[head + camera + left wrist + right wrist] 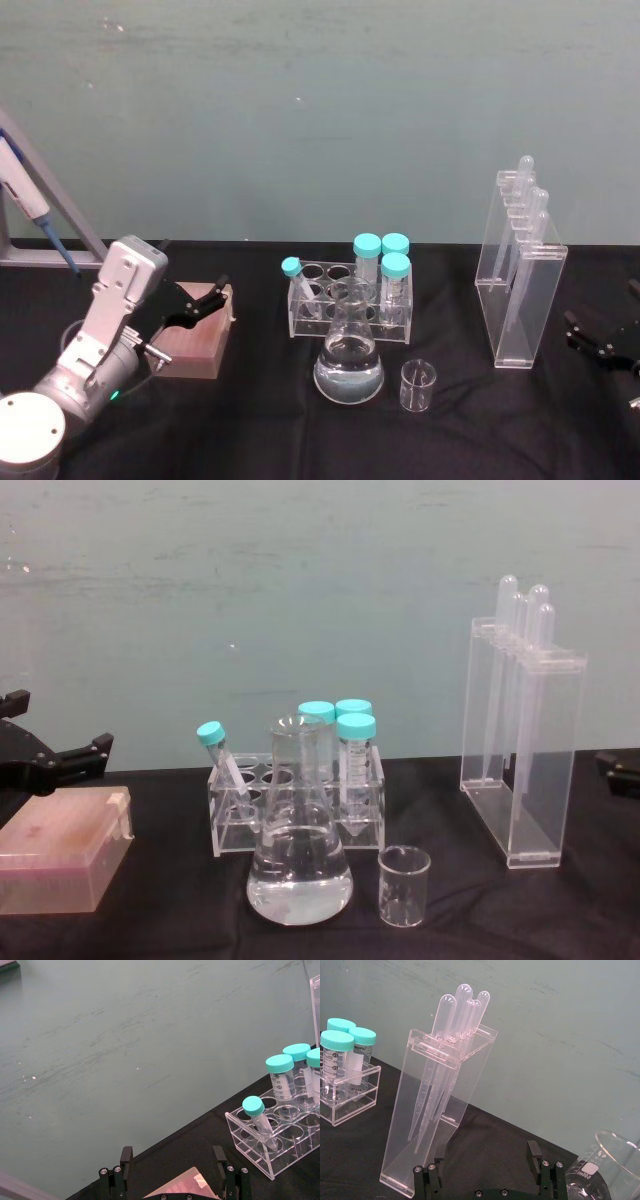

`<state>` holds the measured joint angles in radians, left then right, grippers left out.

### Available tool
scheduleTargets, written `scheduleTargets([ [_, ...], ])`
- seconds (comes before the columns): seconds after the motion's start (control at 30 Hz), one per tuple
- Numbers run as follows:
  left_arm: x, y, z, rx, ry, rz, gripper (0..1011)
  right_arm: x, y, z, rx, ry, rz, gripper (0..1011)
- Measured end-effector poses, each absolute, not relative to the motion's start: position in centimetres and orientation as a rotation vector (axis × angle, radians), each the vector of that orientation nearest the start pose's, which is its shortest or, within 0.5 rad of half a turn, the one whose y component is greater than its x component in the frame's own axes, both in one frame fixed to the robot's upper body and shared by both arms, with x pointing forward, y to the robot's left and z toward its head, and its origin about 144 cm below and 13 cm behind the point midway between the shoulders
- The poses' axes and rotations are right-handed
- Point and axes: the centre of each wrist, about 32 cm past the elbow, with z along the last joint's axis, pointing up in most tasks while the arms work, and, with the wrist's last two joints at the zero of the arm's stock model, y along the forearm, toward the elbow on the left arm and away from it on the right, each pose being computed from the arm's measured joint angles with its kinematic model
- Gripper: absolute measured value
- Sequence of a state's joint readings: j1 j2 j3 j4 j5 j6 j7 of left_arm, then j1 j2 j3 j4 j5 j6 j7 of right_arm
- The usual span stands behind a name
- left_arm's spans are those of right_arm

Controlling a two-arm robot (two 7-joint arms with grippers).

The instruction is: Place the experimental apparatus aside using one hand.

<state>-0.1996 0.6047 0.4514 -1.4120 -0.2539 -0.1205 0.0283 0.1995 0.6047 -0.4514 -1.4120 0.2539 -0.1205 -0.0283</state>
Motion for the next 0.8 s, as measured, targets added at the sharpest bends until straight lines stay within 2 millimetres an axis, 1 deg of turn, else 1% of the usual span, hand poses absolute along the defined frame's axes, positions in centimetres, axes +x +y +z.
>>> scheduleTargets([
  [0.8,48.86,30.97,113.98,0.304,-0.285,1.248,1000,48.86,-30.97,113.98,-0.304,-0.285,-1.248,1000],
])
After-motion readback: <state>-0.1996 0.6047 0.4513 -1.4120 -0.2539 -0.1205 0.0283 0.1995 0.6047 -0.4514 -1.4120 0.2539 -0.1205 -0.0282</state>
